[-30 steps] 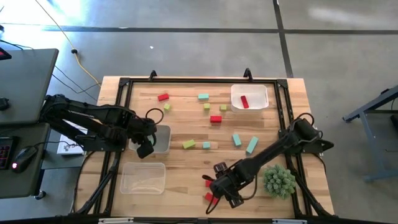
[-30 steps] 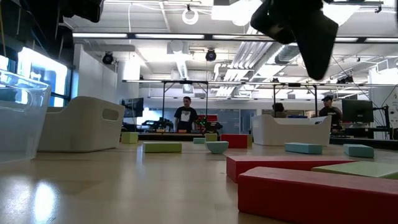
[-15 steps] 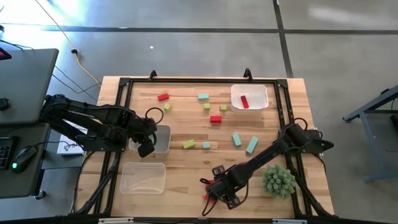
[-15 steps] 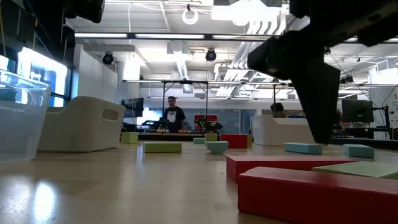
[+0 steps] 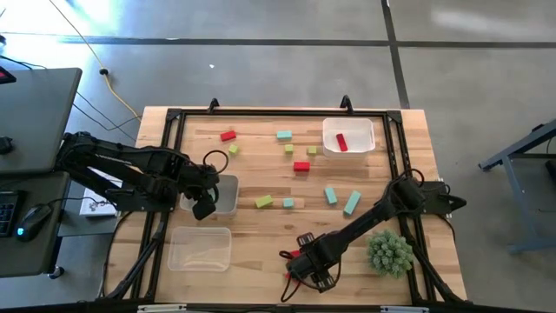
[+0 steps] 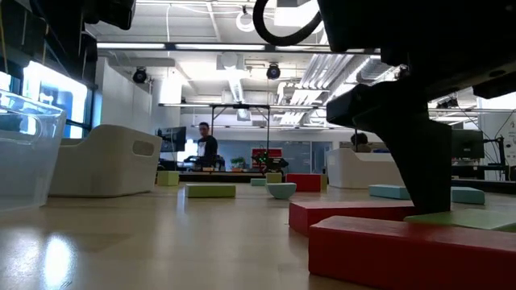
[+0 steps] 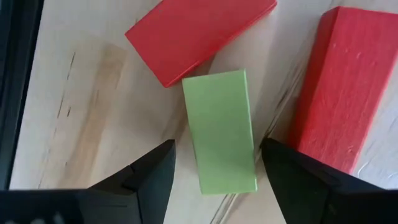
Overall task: Sort & place blocks by color
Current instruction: Put the green block into the transparent bin
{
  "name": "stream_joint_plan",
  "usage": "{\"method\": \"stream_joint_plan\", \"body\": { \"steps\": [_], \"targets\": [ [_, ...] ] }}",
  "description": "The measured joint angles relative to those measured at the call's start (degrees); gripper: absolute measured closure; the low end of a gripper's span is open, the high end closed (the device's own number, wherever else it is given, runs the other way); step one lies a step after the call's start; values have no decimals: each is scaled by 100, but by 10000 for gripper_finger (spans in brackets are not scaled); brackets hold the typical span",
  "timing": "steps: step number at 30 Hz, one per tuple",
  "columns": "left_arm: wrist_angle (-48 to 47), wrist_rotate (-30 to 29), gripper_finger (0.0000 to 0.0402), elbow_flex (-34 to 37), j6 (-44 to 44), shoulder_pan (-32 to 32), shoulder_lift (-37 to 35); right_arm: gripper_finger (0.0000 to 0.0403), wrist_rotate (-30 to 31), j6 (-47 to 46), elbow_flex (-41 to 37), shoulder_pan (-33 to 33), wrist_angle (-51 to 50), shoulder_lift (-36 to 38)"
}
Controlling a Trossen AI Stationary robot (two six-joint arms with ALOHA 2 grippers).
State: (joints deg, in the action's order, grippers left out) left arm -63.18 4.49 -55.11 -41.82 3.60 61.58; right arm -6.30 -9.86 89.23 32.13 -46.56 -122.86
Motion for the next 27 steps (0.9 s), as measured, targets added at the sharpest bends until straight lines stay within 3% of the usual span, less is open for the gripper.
{"method": "stream_joint_plan", "body": {
  "steps": [6,18,27],
  "targets": [
    [0,0,186,0,42,0,0,181,143,-60,18,68,-58,-54],
    [0,0,186,0,44,0,2,298,599,-675,11,110,-142,-69],
    [2,0,186,0,44,0,0,300,434,-815,-18,62,-204,51]
  ]
}}
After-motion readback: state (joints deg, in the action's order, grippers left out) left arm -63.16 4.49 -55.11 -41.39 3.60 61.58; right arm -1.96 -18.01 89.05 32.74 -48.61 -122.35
